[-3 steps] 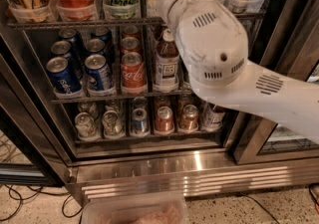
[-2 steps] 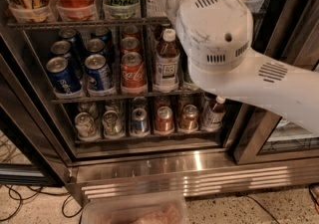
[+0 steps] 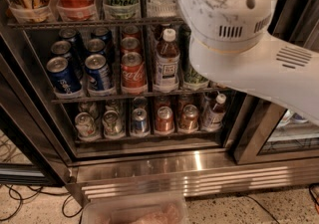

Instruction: Pick water bottle from top shelf of fridge

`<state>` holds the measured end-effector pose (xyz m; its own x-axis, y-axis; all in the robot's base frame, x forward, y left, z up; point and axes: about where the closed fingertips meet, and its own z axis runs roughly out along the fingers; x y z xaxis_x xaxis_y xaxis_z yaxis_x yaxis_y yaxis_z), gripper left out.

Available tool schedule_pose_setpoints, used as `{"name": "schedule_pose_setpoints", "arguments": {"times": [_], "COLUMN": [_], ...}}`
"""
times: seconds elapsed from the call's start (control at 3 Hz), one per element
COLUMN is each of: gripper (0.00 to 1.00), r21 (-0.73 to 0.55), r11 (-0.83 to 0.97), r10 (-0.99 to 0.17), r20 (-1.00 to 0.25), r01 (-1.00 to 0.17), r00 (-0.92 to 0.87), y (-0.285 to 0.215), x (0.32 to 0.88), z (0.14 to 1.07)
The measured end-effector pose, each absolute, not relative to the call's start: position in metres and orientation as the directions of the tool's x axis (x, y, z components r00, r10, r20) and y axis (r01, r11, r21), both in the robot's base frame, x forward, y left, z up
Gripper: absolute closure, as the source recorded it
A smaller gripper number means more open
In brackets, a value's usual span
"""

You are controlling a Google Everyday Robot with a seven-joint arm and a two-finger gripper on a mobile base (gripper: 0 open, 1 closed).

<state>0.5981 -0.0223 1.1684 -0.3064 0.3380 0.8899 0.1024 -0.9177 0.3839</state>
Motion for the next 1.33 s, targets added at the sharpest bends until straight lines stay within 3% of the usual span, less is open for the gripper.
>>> {"name": "schedule_pose_setpoints", "arguments": {"times": [1.33], "gripper": [1.00], "r21": [0.363], "r11": [-0.930], "r10": [0.338], "r20": [0.905], "r01": [0.057], "r00": [-0.259], "y": [-0.036], "x": [0.559], "z": [1.178]}}
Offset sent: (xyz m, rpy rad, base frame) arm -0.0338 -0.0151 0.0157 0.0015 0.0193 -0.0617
